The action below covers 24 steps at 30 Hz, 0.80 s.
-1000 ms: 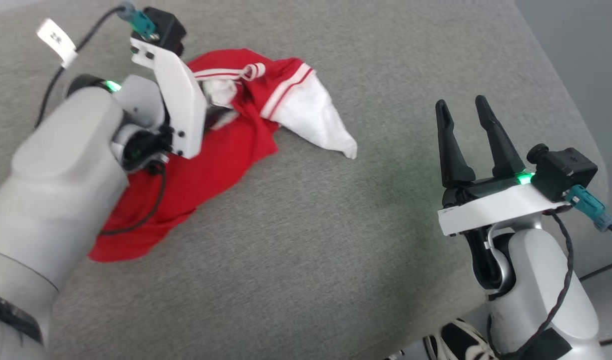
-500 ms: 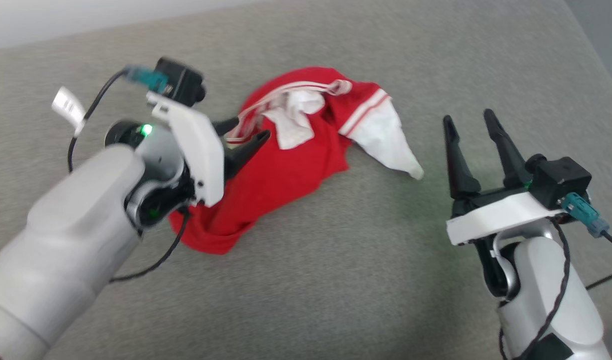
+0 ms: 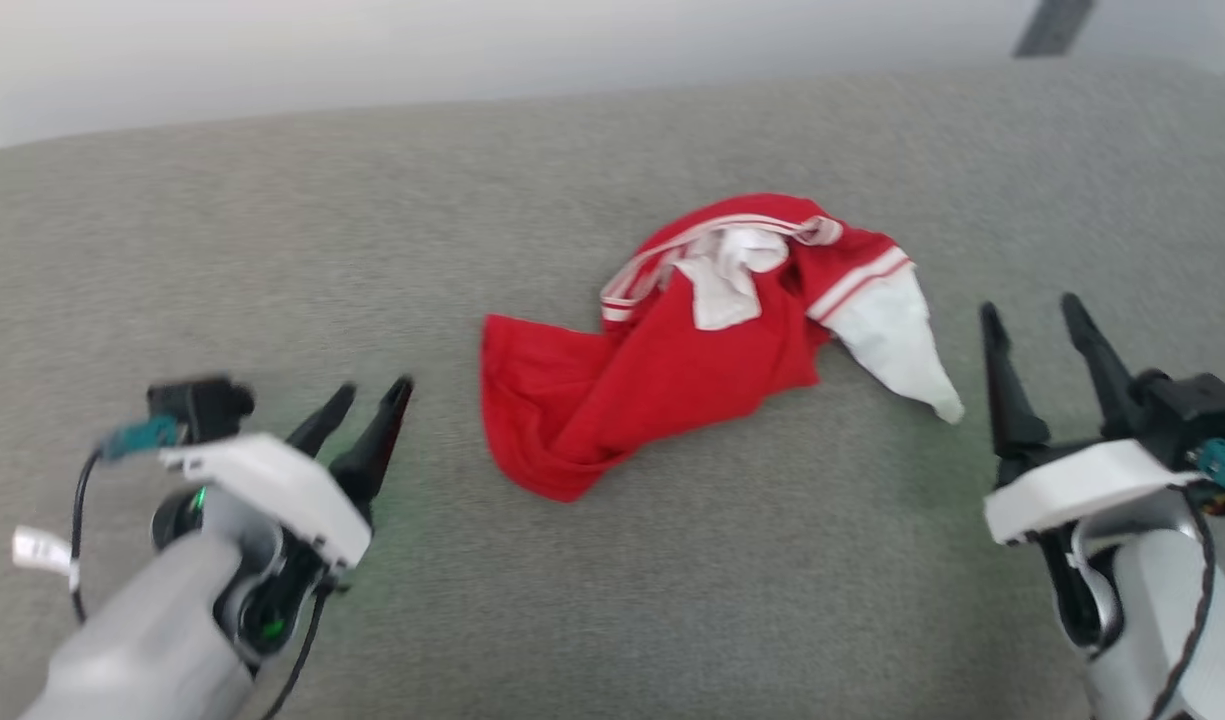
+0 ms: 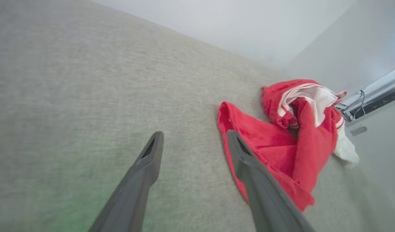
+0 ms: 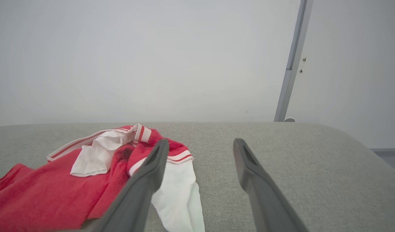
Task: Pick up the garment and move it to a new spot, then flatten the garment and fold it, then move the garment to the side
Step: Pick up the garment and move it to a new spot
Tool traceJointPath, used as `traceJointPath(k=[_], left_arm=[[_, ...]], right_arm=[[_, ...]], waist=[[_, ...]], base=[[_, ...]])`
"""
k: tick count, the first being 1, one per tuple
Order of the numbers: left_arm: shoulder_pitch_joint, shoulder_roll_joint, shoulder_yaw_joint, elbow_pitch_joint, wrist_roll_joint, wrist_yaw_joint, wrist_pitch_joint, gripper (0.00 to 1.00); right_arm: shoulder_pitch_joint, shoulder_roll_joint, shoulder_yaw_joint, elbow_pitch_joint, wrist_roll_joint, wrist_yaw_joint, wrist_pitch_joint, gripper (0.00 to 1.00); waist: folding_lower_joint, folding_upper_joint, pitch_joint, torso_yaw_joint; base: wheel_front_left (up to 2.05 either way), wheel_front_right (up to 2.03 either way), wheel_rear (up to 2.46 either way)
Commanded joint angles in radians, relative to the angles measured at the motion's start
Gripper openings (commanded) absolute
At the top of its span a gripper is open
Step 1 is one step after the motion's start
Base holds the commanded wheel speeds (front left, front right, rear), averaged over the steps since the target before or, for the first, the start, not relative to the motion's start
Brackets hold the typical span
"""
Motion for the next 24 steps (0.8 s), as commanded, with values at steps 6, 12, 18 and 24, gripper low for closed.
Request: traceJointPath(k=[6,12,18,24], left_arm=[[0.144,-0.011,0.159,0.003,0.107,0.005,-0.034,1.0],[0.333,-0.06,0.437,-0.104,0.375,0.032,-0.034,1.0],[0.491,-0.15,0.663,-0.224,0.642,0.066,-0.034,1.0],[0.586,-0.251,0.848,-0.353,0.863,0.054,-0.034,1.0]], right_arm=[[0.063,-0.04,-0.031,0.004,-0.004,0.0,-0.005,1.0],[0.103,-0.05,-0.065,-0.003,0.0,0.0,-0.005,1.0],[0.116,-0.034,-0.096,-0.007,-0.004,0.0,-0.005,1.0],[0.1,-0.021,-0.105,-0.012,-0.01,0.0,-0.005,1.0]], waist=[[0.0,0.0,-0.063,0.077],[0.0,0.0,-0.079,0.1],[0.0,0.0,-0.087,0.108],[0.0,0.0,-0.089,0.111]], base=[[0.0,0.0,0.0],[0.0,0.0,0.0],[0.0,0.0,0.0],[0.0,0.0,0.0]])
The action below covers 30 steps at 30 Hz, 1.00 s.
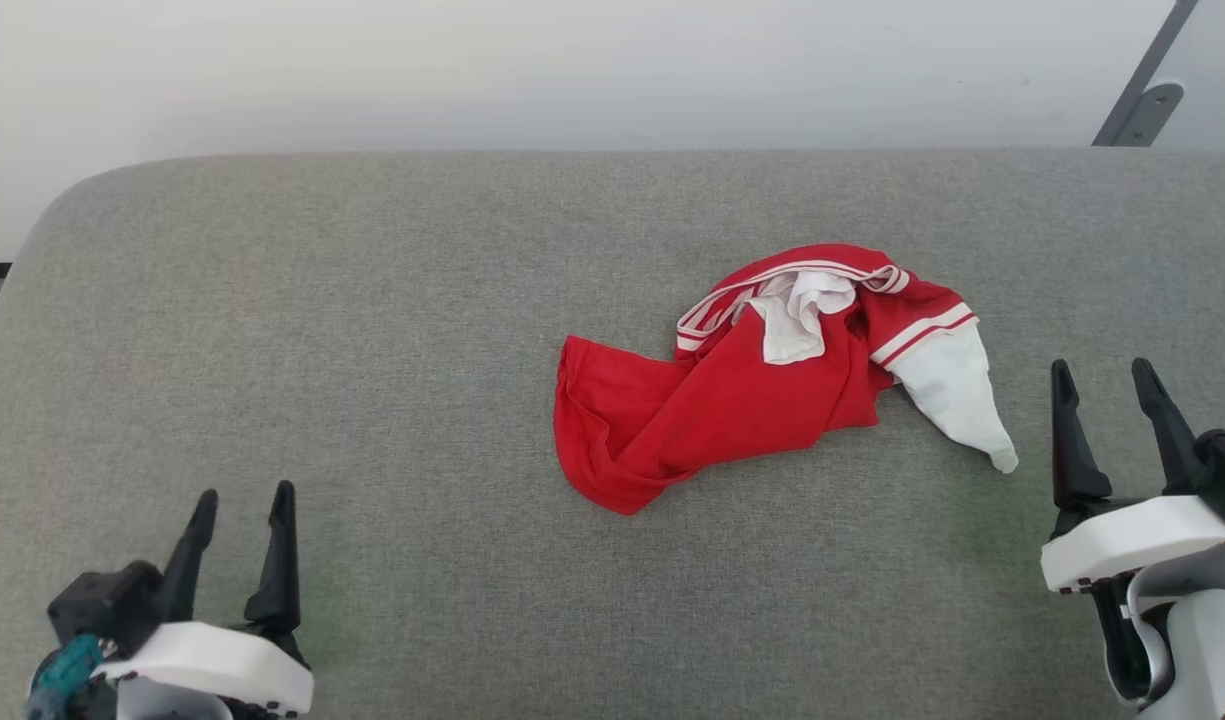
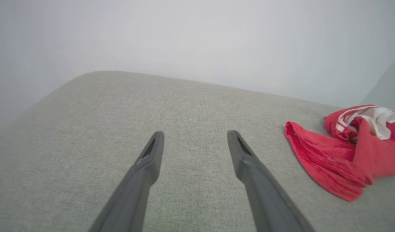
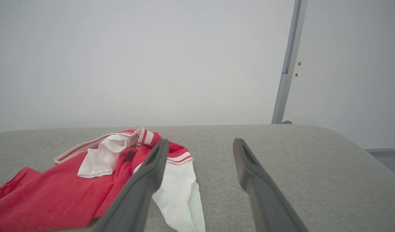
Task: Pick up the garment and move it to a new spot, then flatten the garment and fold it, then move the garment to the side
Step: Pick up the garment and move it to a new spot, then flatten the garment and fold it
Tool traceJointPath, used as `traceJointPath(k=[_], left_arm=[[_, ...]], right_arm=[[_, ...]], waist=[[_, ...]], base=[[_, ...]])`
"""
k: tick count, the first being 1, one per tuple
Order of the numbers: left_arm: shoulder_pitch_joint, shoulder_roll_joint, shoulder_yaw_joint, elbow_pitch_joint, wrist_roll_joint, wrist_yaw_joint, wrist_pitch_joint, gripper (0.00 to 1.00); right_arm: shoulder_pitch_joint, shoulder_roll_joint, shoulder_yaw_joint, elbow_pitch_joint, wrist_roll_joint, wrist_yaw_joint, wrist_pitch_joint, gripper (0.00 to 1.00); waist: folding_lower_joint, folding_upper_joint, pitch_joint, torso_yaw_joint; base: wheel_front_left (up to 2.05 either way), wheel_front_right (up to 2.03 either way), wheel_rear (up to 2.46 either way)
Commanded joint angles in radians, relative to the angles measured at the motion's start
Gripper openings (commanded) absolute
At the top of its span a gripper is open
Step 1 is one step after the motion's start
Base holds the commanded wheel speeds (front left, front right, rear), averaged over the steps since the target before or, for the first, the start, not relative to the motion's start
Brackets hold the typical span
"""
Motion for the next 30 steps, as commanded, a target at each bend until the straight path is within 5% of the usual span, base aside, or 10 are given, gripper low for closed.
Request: traceJointPath(k=[1,11,21,30], left_arm=[[0.016,-0.009,0.019,-0.017,0.027,-0.005,-0.005,1.0],[0.093,-0.151,0.181,-0.16,0.252,-0.047,-0.005,1.0],[0.094,-0.176,0.205,-0.175,0.288,-0.058,-0.005,1.0],[0.062,-0.19,0.17,-0.17,0.276,-0.058,-0.005,1.0]], right_arm=[[-0.004,0.003,0.001,-0.003,-0.009,0.0,-0.005,1.0],[-0.01,0.011,0.001,-0.023,-0.01,0.0,-0.005,1.0],[-0.011,0.011,0.017,-0.006,-0.004,0.0,0.003,1.0],[-0.101,-0.158,0.229,0.08,0.079,0.0,0.305,1.0]], waist=[[0.0,0.0,0.001,0.0],[0.0,0.0,0.011,0.004],[0.0,0.0,0.014,-0.001],[0.0,0.0,0.07,0.01]], base=[[0.0,0.0,0.0],[0.0,0.0,0.0],[0.0,0.0,0.0],[0.0,0.0,0.0]])
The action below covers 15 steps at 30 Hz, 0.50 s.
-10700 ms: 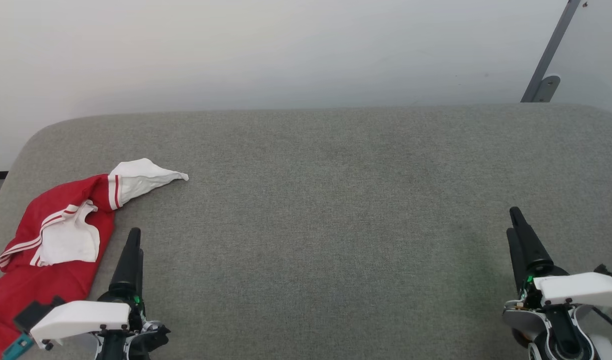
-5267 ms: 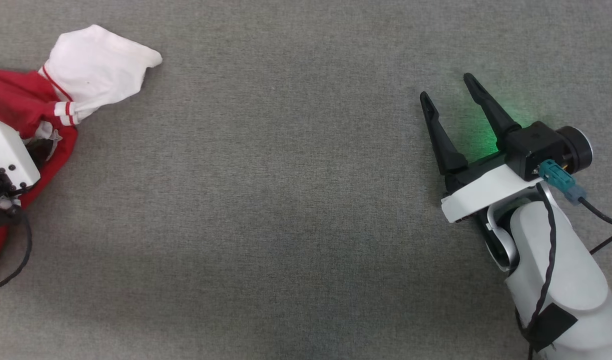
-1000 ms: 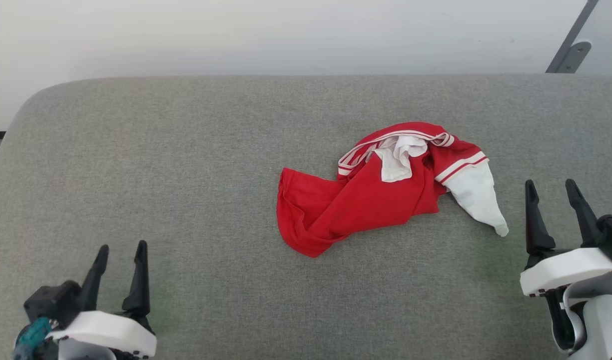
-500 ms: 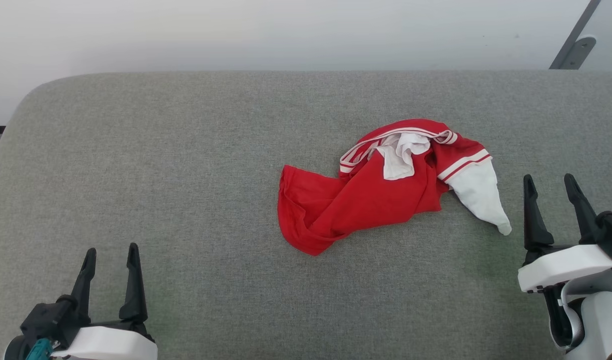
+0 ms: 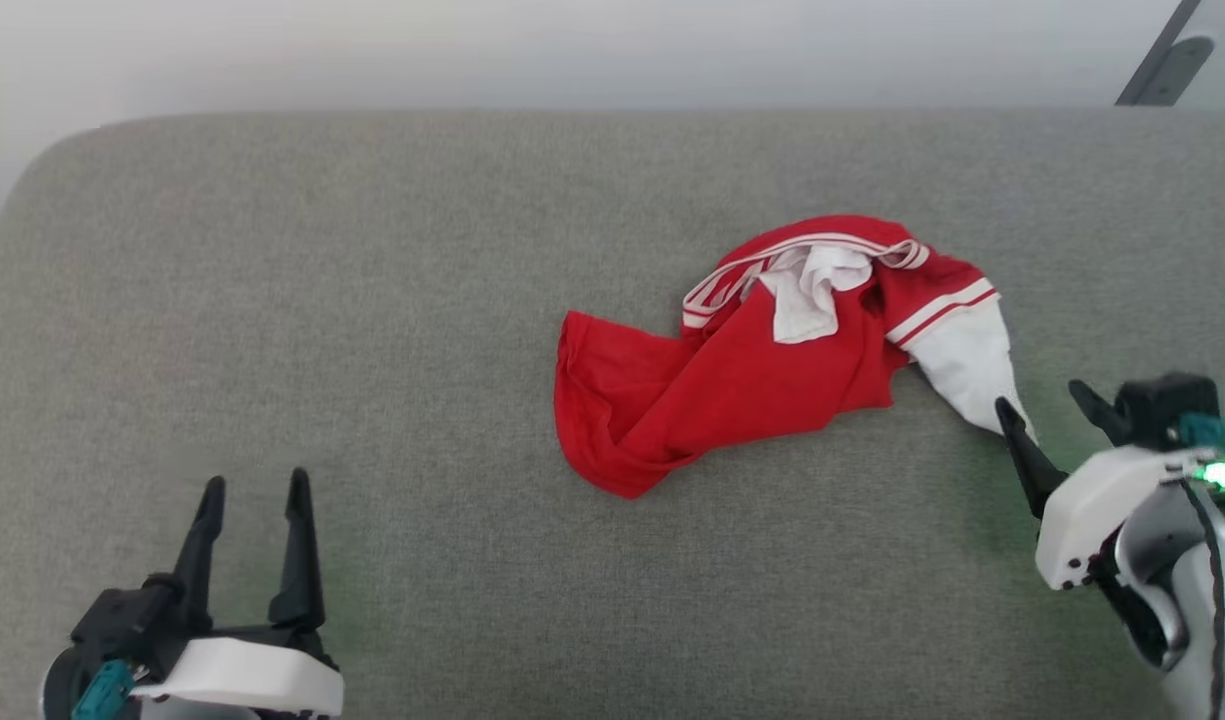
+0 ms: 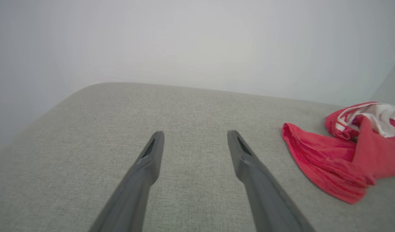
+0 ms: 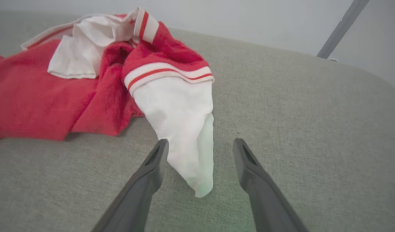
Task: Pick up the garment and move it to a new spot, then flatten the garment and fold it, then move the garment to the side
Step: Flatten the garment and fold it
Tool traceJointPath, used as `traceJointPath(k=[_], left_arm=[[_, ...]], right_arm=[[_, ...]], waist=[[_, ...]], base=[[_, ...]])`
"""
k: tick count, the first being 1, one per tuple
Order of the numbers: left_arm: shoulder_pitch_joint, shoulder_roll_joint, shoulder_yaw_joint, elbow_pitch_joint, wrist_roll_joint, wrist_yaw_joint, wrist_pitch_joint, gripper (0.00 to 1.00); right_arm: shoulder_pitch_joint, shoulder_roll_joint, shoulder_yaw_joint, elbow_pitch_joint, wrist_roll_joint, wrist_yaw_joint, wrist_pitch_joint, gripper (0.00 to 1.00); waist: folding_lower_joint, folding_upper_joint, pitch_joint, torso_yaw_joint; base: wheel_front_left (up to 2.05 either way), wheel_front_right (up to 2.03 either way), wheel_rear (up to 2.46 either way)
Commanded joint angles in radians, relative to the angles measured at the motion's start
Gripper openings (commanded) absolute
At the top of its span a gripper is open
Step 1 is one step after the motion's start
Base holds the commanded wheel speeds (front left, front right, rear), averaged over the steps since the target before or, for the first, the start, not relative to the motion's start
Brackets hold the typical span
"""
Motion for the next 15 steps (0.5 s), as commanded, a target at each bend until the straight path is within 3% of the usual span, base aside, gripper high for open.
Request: traceJointPath(k=[1,9,10,12,15], left_arm=[[-0.013,-0.003,-0.004,0.004,-0.003,-0.002,-0.005,1.0],[-0.056,-0.024,-0.031,0.021,-0.015,-0.002,-0.005,1.0],[-0.062,-0.027,-0.036,0.023,-0.015,-0.002,-0.005,1.0],[-0.068,-0.031,-0.038,0.025,-0.019,-0.002,-0.005,1.0],[-0.072,-0.036,-0.037,0.027,-0.022,-0.002,-0.005,1.0]], right_arm=[[-0.022,-0.021,0.024,-0.003,0.027,0.0,0.04,1.0],[-0.106,-0.182,0.185,-0.05,0.191,0.0,0.267,1.0],[-0.11,-0.194,0.192,-0.052,0.202,0.0,0.276,0.75],[-0.113,-0.203,0.199,-0.061,0.232,0.0,0.288,0.0],[-0.119,-0.22,0.197,-0.066,0.242,0.0,0.298,0.0]], waist=[[0.0,-0.0001,0.018,0.009],[0.0,-0.0001,0.09,0.042],[0.0,-0.0001,0.096,0.048],[0.0,-0.0001,0.106,0.054],[0.0,-0.0001,0.118,0.057]], base=[[0.0,0.0,0.0],[0.0,0.0,0.0],[0.0,0.0,0.0],[0.0,0.0,0.0],[0.0,0.0,0.0]])
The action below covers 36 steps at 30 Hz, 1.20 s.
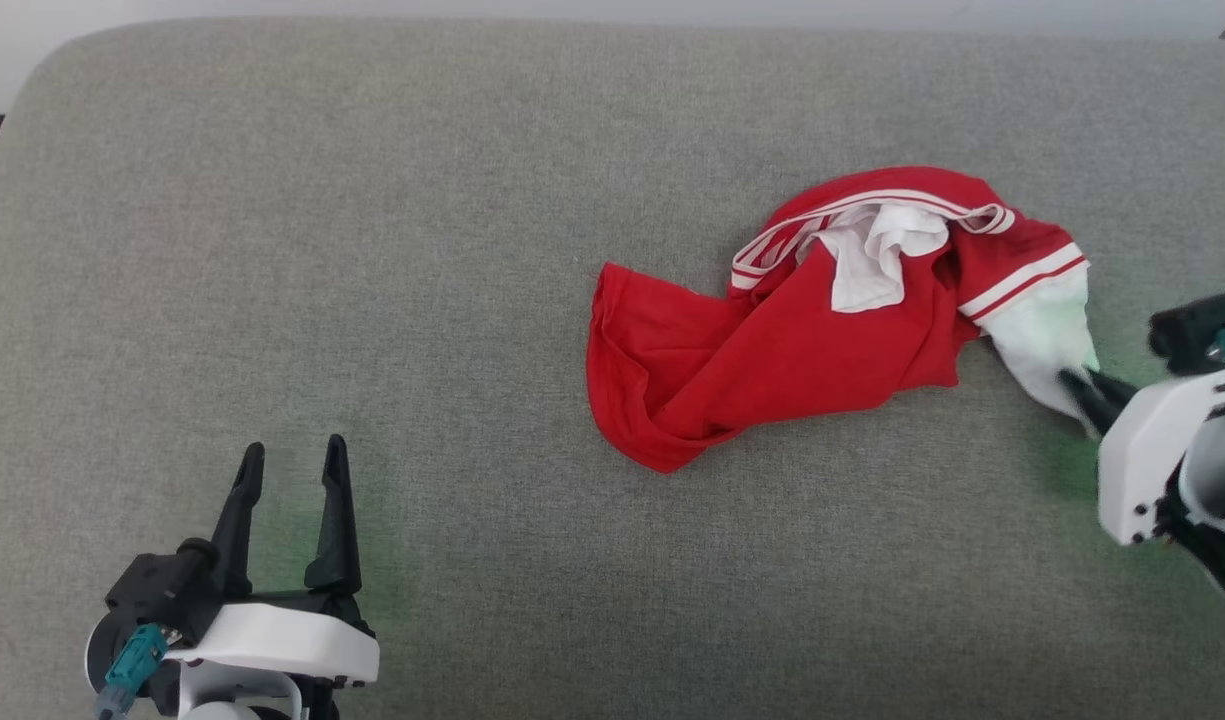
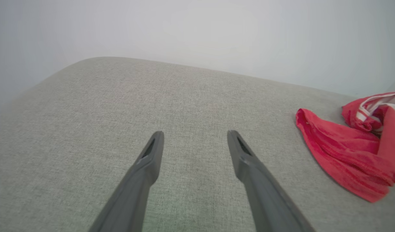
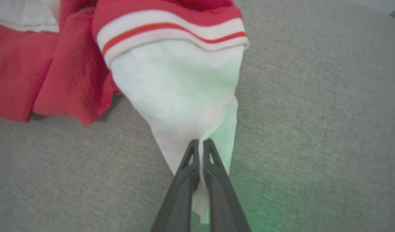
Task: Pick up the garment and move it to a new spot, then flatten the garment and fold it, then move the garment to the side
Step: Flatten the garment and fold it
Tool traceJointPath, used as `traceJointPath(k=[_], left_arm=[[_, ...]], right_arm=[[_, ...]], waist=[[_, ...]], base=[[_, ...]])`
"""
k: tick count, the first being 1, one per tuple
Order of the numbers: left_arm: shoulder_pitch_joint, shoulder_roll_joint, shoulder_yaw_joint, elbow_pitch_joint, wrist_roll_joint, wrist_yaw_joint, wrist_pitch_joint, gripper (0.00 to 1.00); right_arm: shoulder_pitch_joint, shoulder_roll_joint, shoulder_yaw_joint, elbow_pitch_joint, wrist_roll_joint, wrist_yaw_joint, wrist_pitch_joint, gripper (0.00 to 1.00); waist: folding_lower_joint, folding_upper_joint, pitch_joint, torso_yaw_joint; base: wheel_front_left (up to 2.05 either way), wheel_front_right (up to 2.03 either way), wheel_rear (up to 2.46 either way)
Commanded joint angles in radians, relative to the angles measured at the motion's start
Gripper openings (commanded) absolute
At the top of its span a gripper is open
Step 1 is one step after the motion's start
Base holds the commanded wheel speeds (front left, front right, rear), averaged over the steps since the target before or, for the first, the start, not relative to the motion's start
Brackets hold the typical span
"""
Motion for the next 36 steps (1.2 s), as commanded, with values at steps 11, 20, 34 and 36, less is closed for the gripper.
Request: traceJointPath(k=[11,20,34,36], left_arm=[[-0.065,-0.008,-0.029,0.001,-0.008,-0.002,-0.005,1.0],[-0.126,-0.008,-0.087,0.005,-0.016,0.0,-0.005,1.0],[-0.182,0.037,-0.161,0.015,-0.03,0.0,-0.005,1.0],[-0.203,0.069,-0.192,0.01,-0.031,0.0,-0.005,1.0]], right_arm=[[-0.103,-0.001,-0.252,0.016,0.016,0.0,-0.066,0.0],[-0.263,-0.017,-0.451,0.252,-0.024,0.0,-0.043,0.0],[-0.361,0.016,-0.574,0.525,-0.217,0.0,-0.228,0.91],[-0.357,0.029,-0.57,0.53,-0.226,0.0,-0.277,1.0]], waist=[[0.0,0.0,0.077,0.0],[0.0,0.0,0.141,0.046],[0.0,0.0,0.132,0.041],[0.0,0.0,0.118,0.025]], base=[[0.0,0.0,0.0],[0.0,0.0,0.0],[0.0,0.0,0.0],[0.0,0.0,0.0]])
